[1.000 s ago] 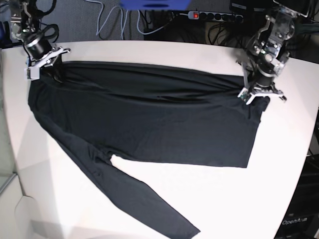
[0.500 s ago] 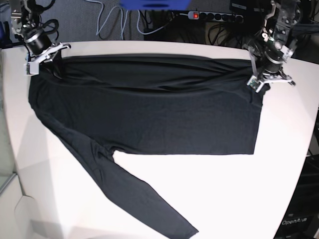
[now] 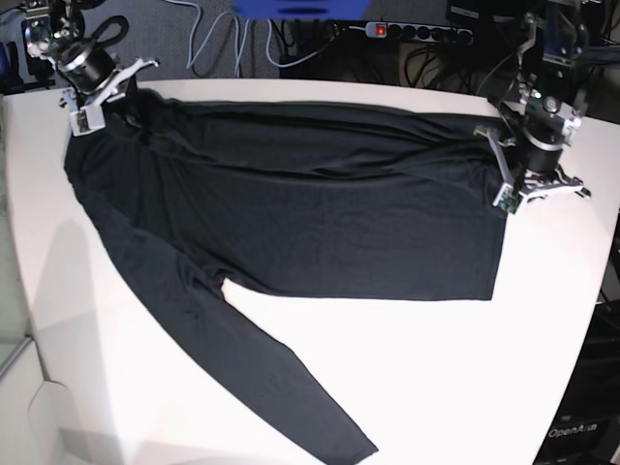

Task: Fold the T-shirt properly
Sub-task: 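Pinch the folded edge with both grippers and drag it toward the arms, then release the edge and move both grippers to the shirt's opposite long edge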

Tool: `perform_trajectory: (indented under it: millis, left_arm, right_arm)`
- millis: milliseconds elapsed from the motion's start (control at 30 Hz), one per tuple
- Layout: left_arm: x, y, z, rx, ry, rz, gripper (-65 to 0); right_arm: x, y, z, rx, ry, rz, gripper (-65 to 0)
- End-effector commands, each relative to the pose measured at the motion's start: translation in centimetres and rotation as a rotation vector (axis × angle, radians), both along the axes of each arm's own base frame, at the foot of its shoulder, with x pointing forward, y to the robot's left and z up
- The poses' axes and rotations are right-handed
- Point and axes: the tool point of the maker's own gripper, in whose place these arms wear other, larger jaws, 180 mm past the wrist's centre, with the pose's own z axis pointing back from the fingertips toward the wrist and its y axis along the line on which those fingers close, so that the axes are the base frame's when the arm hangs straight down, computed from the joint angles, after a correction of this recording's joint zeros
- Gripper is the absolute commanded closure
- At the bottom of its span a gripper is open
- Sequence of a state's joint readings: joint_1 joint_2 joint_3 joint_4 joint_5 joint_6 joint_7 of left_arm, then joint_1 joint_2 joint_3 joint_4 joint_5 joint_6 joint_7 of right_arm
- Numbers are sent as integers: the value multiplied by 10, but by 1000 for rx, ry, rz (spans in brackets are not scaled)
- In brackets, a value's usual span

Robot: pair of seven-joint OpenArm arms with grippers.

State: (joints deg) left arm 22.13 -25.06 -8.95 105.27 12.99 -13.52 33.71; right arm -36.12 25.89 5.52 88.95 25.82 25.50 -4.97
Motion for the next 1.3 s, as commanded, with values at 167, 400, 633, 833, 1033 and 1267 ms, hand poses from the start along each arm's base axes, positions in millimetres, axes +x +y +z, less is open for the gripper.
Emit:
perform_trajectory:
  millis: [167, 400, 633, 833, 1033, 1267]
  left_arm:
    - [-11, -22, 14, -17, 7, -101, 0]
    - [-26, -21, -10, 33, 106, -137, 0]
    - [-42, -4, -32, -20, 111, -98, 0]
    - [-48, 19, -36, -77, 51, 2, 0]
    - [-42, 47, -22, -102, -57, 123, 0]
    - [-28, 62, -6, -96, -122, 172, 0]
  right_arm:
    - [-4, -18, 22, -25, -48, -41, -24]
    - [9, -39, 32, -66, -87, -79, -24]
    - [7, -53, 14, -70, -48, -122, -24]
    - [15, -73, -5, -73, -25, -177, -24]
    - [25, -69, 1, -52, -42, -127, -24]
    - [29, -57, 32, -67, -112, -77, -25]
